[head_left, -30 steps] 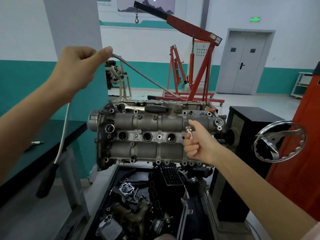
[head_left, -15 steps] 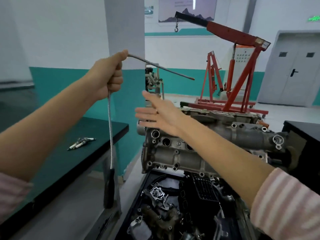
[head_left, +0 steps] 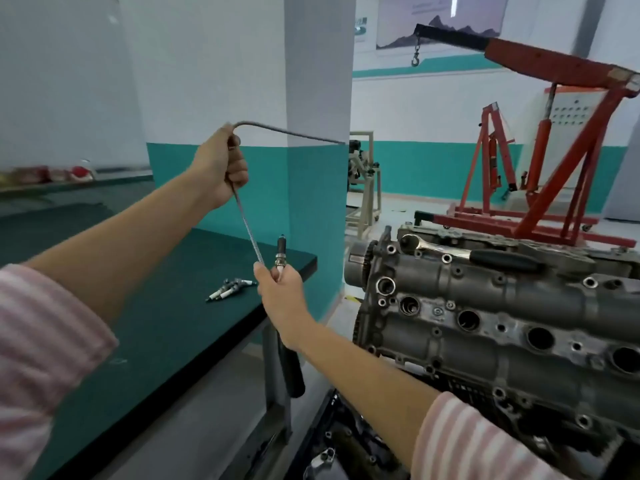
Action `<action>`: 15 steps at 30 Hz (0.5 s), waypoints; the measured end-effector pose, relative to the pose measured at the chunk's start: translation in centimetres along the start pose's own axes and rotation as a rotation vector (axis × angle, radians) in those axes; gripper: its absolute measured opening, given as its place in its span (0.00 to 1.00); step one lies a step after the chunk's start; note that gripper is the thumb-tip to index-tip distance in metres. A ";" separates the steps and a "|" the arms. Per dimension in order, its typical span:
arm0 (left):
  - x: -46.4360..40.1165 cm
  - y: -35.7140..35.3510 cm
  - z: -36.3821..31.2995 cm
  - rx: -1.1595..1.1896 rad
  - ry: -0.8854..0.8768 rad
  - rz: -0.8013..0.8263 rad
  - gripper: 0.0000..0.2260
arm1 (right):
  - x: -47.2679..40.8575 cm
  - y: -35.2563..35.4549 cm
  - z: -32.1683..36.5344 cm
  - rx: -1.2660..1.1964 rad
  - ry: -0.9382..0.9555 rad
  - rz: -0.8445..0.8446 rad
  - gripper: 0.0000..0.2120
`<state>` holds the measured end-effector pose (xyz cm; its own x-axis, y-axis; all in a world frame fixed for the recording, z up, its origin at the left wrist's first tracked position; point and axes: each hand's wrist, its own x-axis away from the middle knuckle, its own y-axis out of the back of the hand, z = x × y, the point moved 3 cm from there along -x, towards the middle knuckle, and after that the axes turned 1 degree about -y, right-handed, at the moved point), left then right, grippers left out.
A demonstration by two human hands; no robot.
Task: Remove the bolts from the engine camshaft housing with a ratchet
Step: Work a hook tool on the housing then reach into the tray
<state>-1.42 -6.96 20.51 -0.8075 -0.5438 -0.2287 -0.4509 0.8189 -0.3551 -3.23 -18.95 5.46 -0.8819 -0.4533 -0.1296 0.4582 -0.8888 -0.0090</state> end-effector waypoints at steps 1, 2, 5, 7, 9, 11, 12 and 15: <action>-0.1 0.5 0.9 0.002 0.013 -0.003 0.15 | -0.4 -0.2 0.0 0.008 0.023 -0.032 0.17; 0.0 1.1 2.0 -0.010 0.033 -0.009 0.14 | -1.0 -0.4 0.0 0.011 0.042 -0.058 0.17; 1.3 3.6 6.1 -0.102 0.123 -0.049 0.12 | -3.3 -1.5 0.4 -0.043 0.021 -0.120 0.16; 3.2 5.5 9.0 -0.184 0.225 -0.049 0.15 | -4.8 -2.3 0.3 -0.099 -0.067 -0.139 0.14; 6.0 6.7 12.0 -0.213 0.357 0.056 0.17 | -5.9 -3.1 0.0 -0.137 -0.131 -0.136 0.13; 8.8 7.0 14.4 -0.184 0.485 0.207 0.19 | -6.7 -4.0 -0.4 -0.145 -0.131 -0.116 0.14; 9.6 7.2 15.3 -0.140 0.514 0.242 0.19 | -7.0 -4.5 -0.6 -0.148 -0.125 -0.101 0.14; 10.0 8.5 15.8 -0.157 0.414 0.103 0.17 | -7.5 -6.2 -1.1 -0.231 -0.162 -0.031 0.13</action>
<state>-7.25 -8.38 0.86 -0.9208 -0.3652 0.1370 -0.3868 0.9000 -0.2008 0.65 -9.94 5.42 -0.8937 -0.4473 0.0344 0.4272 -0.8720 -0.2389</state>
